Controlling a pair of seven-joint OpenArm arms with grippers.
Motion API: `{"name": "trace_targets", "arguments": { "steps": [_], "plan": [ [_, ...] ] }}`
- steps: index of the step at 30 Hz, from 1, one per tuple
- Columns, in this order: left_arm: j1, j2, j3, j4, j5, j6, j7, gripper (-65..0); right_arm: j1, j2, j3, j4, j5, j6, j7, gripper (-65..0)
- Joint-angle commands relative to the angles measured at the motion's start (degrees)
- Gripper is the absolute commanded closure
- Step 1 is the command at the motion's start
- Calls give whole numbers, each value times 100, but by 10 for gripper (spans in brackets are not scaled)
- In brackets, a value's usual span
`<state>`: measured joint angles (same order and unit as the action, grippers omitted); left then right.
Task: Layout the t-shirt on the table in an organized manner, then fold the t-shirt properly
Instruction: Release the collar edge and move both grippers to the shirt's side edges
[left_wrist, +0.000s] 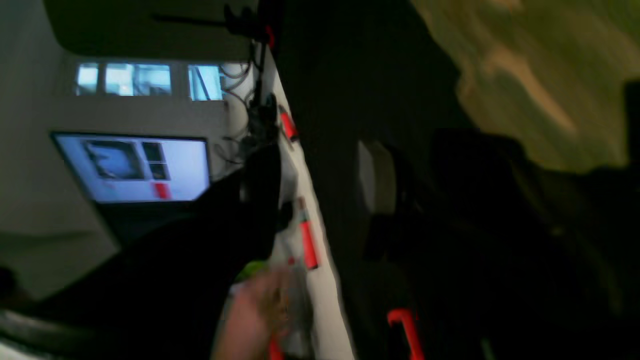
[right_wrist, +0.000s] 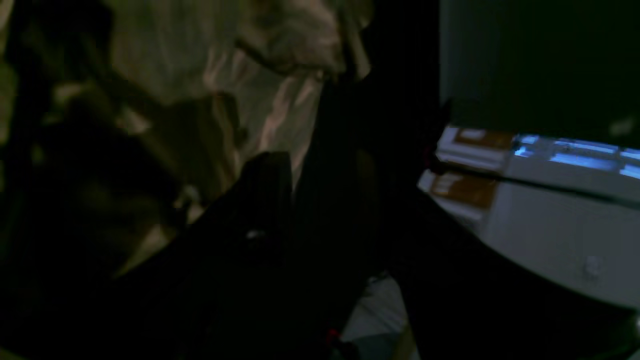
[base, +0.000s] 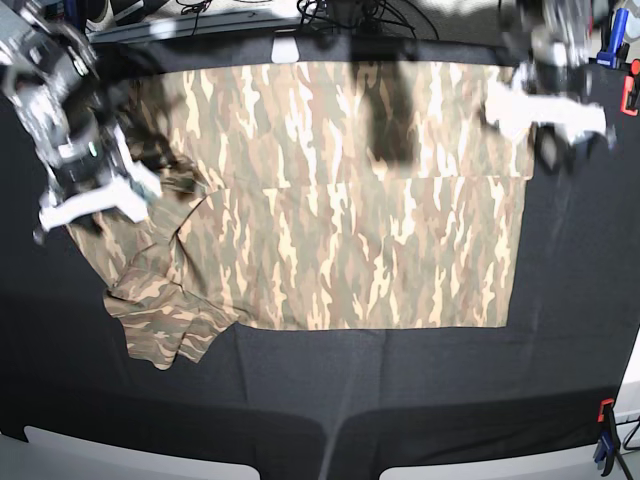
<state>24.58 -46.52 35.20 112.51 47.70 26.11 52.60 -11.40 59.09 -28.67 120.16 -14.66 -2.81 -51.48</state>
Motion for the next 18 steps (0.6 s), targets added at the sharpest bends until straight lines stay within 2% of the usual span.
{"name": "trace_targets", "arguments": {
  "steps": [1,4,6,7,12,15,18],
  "plan": [
    [-170,-83,-28,85,-52,94,-94,-228,170,-42,57,-68,-122,-98,-2,-211],
    [-682,-81,-28,85,-658,90,-420,-228,481,-555,57,-529,-120,-393,0,-211],
    [-1071,-79,-28,85,-1182,85,-651,-228,623,-986,59,-868,-127,-907,2,-211],
    [-1268,-63,-28,83,-1445,70,-769,-228,682,-1217,59,-1043,-125,-1040,15,-211],
    [-2304,310,-76,68,-2332,-415,-1023,-228,981,-2332,57,-1657,-122,-1049,157,-211],
    [-2870,673,-365,-127,-3082,-780,-1182,-228,1222,-2824,98,-1733,-122,-885,94,-211],
    [-3342,960,-769,-713,-3797,-1069,-1298,-228,1349,-3270,433,-1733,-120,-839,-35,-211]
  ]
}}
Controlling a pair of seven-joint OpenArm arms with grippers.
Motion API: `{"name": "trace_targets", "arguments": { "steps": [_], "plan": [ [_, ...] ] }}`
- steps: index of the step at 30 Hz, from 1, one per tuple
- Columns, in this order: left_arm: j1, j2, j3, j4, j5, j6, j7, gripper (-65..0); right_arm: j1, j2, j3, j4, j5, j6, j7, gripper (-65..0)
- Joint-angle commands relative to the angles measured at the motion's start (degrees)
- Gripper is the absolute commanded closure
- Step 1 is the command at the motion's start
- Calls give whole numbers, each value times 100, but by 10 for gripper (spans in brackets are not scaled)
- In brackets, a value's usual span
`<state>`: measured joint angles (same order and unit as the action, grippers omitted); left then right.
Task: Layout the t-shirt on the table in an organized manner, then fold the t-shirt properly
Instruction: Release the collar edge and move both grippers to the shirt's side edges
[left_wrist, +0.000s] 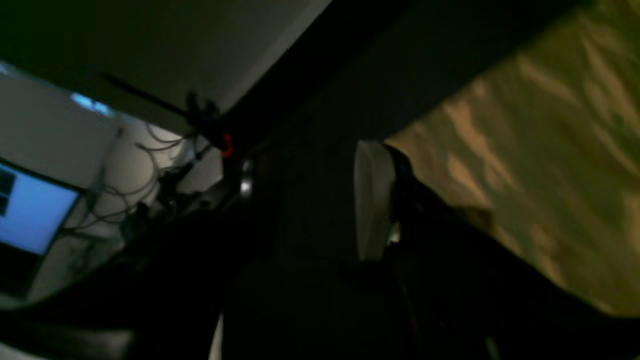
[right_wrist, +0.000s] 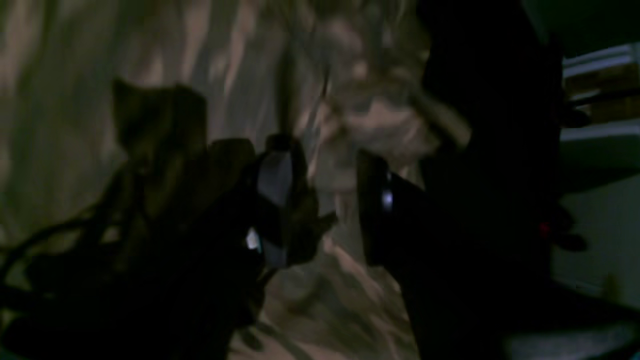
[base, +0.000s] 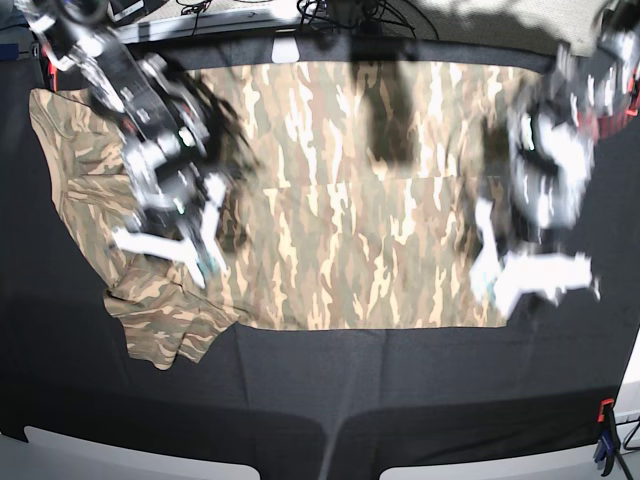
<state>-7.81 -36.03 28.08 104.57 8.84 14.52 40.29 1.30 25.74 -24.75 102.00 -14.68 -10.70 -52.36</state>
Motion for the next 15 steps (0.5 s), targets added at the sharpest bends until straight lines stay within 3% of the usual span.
{"name": "trace_targets", "arguments": {
  "steps": [1,4,6,9,12,15],
  "plan": [
    [-238,-26,-181,-166,-168,-31,-122,-228,76,-70,234,83,-114,-48,61,-211],
    [-717,79,-501,-938,-981,-522,-214,-228,76,-389,966,83,361,44,122,-211],
    [-1064,76,-601,-1403,-1585,-835,-284,-228,79,-549,1561,83,931,378,293,-211],
    [-1556,79,-629,-2011,-2345,-1499,-428,-228,92,-667,2400,83,2076,1244,560,-211],
    [-2002,96,-629,-2660,-3027,-2293,-619,-228,90,-669,3036,83,3161,2411,605,-211],
    [-2465,249,-629,-3663,-3213,-2354,-776,-228,87,-667,3434,83,3956,3154,538,-211]
  ]
}}
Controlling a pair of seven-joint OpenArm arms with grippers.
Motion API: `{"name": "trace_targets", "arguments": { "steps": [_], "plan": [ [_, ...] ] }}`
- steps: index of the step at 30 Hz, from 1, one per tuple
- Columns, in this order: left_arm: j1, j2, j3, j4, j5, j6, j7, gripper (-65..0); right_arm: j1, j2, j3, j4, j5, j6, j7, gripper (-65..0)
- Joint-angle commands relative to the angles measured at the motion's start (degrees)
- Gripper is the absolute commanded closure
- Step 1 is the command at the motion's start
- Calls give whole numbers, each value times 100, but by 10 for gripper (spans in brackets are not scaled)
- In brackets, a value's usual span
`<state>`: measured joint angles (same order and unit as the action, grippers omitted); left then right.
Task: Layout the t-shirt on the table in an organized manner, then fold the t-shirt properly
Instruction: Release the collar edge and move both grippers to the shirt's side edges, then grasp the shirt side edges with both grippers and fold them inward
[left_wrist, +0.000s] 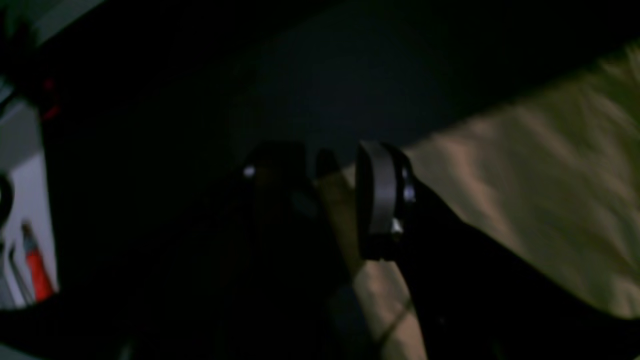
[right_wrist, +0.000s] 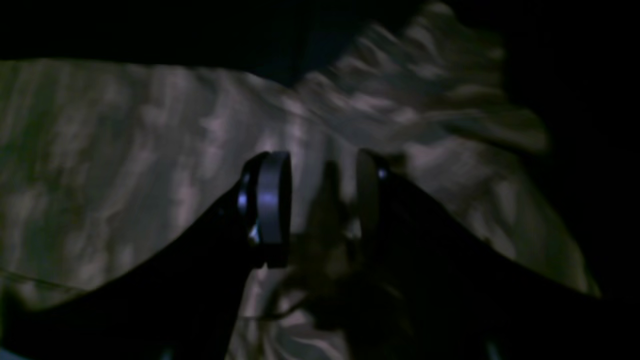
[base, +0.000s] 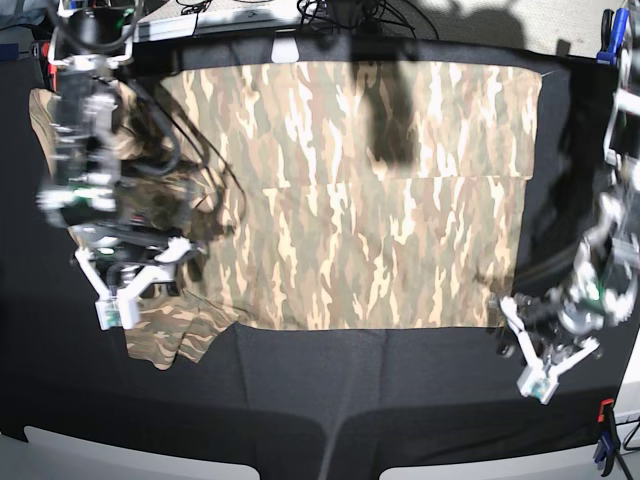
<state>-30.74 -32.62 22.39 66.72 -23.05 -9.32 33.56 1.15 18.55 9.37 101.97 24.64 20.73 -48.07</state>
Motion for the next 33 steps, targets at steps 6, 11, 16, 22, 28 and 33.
{"name": "trace_targets", "arguments": {
  "steps": [6,11,16,22,28,33],
  "plan": [
    [-1110,378,-61,-2319,-800,-409,-271,-228,103,48,195,85,586,321,-44,-211],
    [-1637,719,-61,-3812,-1419,-1095,-398,-228,101,48,192,85,584,350,-111,-211],
    [-1685,850,-391,-4286,-1469,-1325,-610,-228,85,48,192,85,584,350,-286,-211],
    [-1655,772,-1443,-4293,-1132,-1351,-835,-228,57,33,192,85,584,352,-391,-211],
    [-1237,791,-1716,-4293,-1064,-1515,-1038,-228,55,-109,192,85,584,352,-417,-211],
    [-986,802,-1716,-4293,-1292,-1532,-1178,-228,57,-186,192,85,584,507,-422,-211]
  ]
}}
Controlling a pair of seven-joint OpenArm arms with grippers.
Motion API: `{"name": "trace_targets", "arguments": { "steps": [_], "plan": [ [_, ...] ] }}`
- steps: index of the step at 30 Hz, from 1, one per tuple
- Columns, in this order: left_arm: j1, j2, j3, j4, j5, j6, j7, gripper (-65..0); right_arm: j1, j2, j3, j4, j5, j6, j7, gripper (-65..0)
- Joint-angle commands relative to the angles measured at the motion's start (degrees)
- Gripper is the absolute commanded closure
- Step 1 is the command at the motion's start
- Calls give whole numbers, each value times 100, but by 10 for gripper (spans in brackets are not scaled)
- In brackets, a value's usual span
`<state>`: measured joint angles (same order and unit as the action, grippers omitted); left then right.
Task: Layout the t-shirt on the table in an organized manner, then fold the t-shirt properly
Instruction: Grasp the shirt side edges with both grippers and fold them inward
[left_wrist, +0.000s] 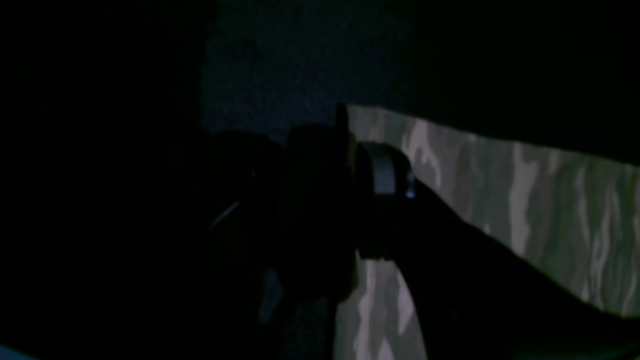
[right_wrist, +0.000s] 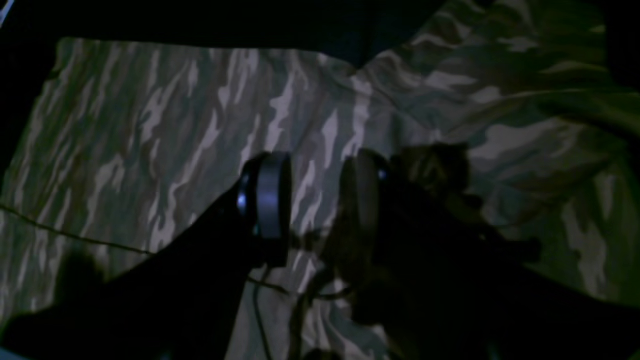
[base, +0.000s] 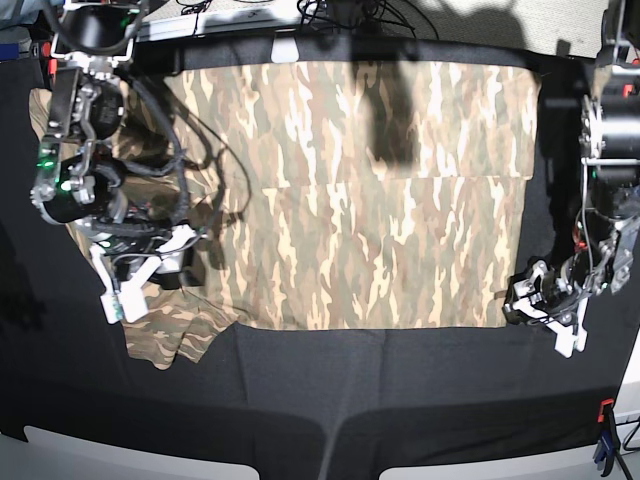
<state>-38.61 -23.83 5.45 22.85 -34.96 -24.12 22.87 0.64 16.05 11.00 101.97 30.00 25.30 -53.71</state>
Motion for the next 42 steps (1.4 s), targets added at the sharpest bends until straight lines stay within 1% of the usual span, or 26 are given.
{"name": "trace_targets", "arguments": {
  "steps": [1,5,10,17,22,25,27,29,30,38,42],
  "plan": [
    [-201,-76,-22,94,-111,-96,-105,-228,109,63,28,85,48,151,142,-211],
    [-205,-61,-22,94,-107,-151,-109,-228,107,63,28,85,48,485,140,-211],
    [-92,33,-22,96,-109,-166,-221,-228,107,61,28,85,48,490,140,-211],
    [-173,212,-22,96,-85,-210,-234,-228,107,63,28,85,48,490,140,-211],
    [-173,306,-22,96,251,-208,-315,-228,107,63,28,85,48,490,142,-211],
    [-173,297,-22,96,264,-210,-345,-228,109,61,28,85,20,490,142,-211],
    [-173,308,-22,96,407,-208,-348,-200,109,61,28,85,2,490,142,-211],
    [-170,321,-22,96,391,-208,-345,-156,109,61,28,85,4,490,142,-211],
    [-170,337,-22,96,387,-208,-345,-148,109,63,28,85,7,490,142,-211],
    [-175,398,-22,96,409,-208,-522,-148,122,63,28,85,9,490,142,-211],
    [-173,398,-22,96,704,-208,-752,-148,122,63,28,85,0,490,190,-211]
  ]
}}
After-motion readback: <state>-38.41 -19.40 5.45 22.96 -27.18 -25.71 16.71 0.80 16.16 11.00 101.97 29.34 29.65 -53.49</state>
